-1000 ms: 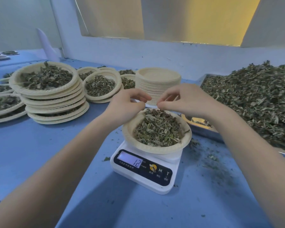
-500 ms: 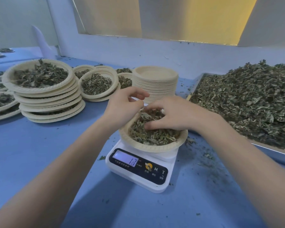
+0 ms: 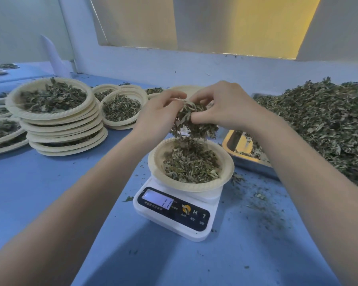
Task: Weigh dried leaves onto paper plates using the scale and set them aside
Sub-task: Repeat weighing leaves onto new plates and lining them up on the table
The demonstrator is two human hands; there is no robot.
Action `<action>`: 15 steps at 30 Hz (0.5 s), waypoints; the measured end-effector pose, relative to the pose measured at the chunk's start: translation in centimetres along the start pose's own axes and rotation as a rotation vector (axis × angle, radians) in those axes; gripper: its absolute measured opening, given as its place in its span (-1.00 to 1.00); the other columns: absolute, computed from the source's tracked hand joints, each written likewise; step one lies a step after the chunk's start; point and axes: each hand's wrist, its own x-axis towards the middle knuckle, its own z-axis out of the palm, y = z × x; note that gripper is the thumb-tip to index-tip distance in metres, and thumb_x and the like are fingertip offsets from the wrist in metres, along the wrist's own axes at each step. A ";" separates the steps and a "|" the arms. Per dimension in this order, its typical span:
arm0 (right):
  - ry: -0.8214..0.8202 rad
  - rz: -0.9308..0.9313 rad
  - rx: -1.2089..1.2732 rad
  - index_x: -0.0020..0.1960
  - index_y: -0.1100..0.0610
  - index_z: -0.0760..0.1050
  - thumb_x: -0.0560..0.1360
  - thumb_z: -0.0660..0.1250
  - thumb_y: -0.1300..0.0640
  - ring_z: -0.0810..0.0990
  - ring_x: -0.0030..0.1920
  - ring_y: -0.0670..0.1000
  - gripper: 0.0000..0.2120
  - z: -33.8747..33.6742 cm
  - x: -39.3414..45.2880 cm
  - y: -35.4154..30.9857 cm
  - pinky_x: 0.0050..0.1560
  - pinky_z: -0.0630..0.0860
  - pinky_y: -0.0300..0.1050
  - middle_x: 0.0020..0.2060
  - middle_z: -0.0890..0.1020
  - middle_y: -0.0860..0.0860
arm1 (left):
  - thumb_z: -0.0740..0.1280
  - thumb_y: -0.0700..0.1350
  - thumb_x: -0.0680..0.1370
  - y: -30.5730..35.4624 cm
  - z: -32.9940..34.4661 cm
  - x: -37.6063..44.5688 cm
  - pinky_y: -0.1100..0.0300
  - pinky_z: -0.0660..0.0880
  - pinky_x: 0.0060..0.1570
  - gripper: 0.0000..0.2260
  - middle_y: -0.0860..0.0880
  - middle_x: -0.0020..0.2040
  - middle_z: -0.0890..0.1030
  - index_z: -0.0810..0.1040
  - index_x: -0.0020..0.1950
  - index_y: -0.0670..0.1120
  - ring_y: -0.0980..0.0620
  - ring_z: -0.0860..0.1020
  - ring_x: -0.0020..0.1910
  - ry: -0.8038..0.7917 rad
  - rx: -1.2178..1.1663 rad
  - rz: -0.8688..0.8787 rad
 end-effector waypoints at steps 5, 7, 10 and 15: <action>0.010 -0.015 -0.006 -0.23 -0.22 0.54 0.32 0.44 0.09 0.49 -0.21 -0.22 -0.80 -0.8 0.5 -0.6 -0.37 0.30 -0.55 -0.28 0.57 -0.13 | 0.20 -0.11 0.58 0.9 0.1 0.0 0.27 0.42 -0.05 -0.82 0.11 0.00 0.61 0.56 0.03 0.11 0.12 0.54 0.03 0.033 -0.021 0.014; 0.016 -0.018 -0.009 -0.25 -0.24 0.52 0.32 0.44 0.09 0.50 -0.19 -0.22 -0.78 -0.9 0.5 -0.6 -0.38 0.29 -0.55 -0.27 0.58 -0.13 | 0.20 -0.12 0.57 0.9 0.2 0.0 0.25 0.43 -0.01 -0.82 0.11 -0.02 0.61 0.56 0.00 0.11 0.11 0.54 0.02 0.037 -0.024 0.016; 0.005 -0.010 -0.001 -0.25 -0.21 0.55 0.33 0.44 0.10 0.47 -0.21 -0.31 -0.80 -0.8 0.3 -0.5 -0.38 0.29 -0.57 -0.32 0.53 -0.26 | 0.20 -0.14 0.57 0.9 0.1 -0.1 0.20 0.44 -0.02 -0.79 0.12 -0.10 0.60 0.56 -0.08 0.13 0.10 0.54 -0.05 0.015 -0.018 0.025; -0.037 0.046 -0.008 -0.12 -0.11 0.62 0.35 0.44 0.10 0.50 -0.19 -0.23 -0.85 -0.3 0.1 0.3 -0.45 0.31 -0.55 -0.23 0.59 -0.06 | 0.17 -0.18 0.55 0.3 0.8 -0.3 0.11 0.40 -0.15 -0.75 0.00 -0.24 0.57 0.59 -0.15 0.09 0.03 0.47 -0.24 -0.057 0.031 0.015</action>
